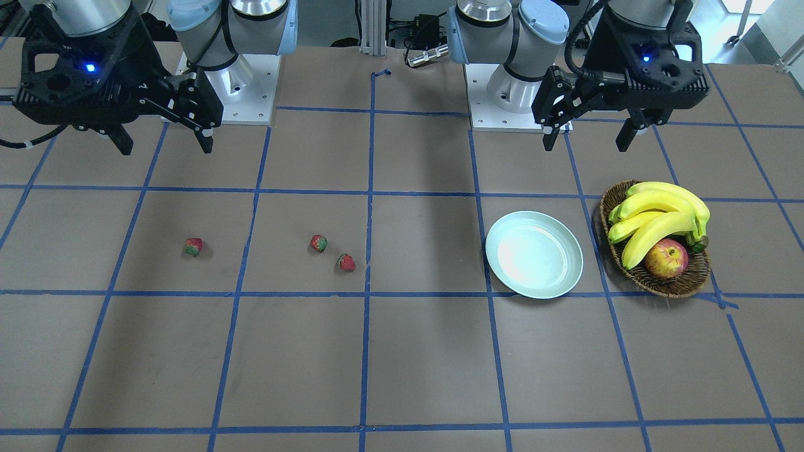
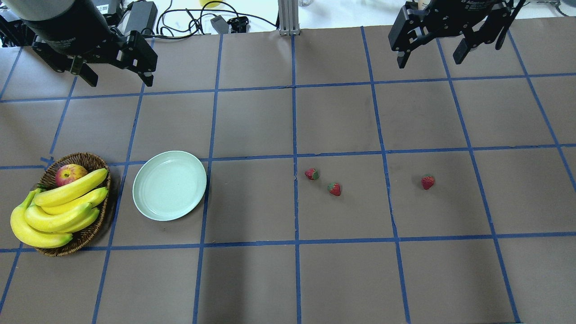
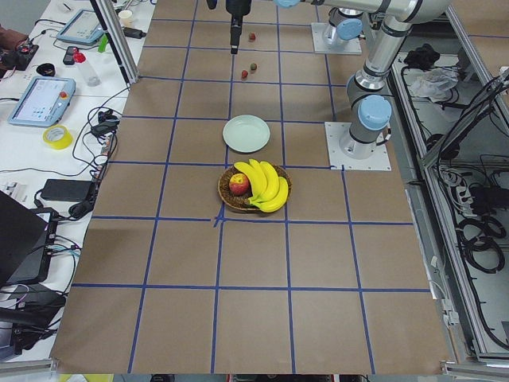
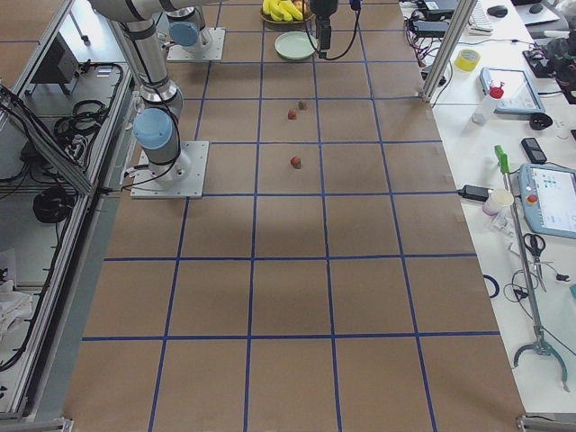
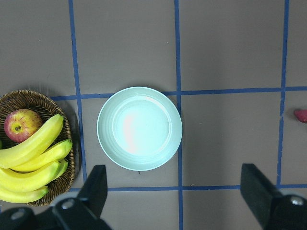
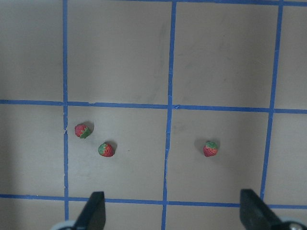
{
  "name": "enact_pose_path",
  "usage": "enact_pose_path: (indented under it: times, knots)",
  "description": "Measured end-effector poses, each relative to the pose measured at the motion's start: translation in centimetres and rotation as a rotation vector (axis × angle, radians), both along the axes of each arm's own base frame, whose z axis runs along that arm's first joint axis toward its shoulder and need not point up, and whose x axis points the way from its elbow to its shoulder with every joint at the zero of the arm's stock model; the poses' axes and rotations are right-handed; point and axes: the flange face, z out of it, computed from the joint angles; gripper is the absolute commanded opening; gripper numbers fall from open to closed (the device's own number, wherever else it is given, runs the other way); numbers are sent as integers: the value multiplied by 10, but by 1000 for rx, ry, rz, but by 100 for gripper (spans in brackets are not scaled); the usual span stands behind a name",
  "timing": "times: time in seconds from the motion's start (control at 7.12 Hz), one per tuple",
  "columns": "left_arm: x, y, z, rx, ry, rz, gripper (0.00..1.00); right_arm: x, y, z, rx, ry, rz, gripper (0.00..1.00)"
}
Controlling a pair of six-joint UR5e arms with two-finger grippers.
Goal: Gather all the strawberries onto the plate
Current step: 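Move the right gripper from rest toward the scattered strawberries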
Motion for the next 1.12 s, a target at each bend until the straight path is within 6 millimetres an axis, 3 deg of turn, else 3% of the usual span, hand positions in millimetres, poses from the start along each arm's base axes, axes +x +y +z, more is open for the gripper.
enact_pose_path:
  times: [0.84, 1.12]
  knots:
    - [0, 0, -2, 1, -4, -6, 100, 7, -10, -12, 16, -3, 7, 100]
    - [-1, 0, -5, 2, 3, -8, 100, 30, -20, -32, 48, -3, 30, 100]
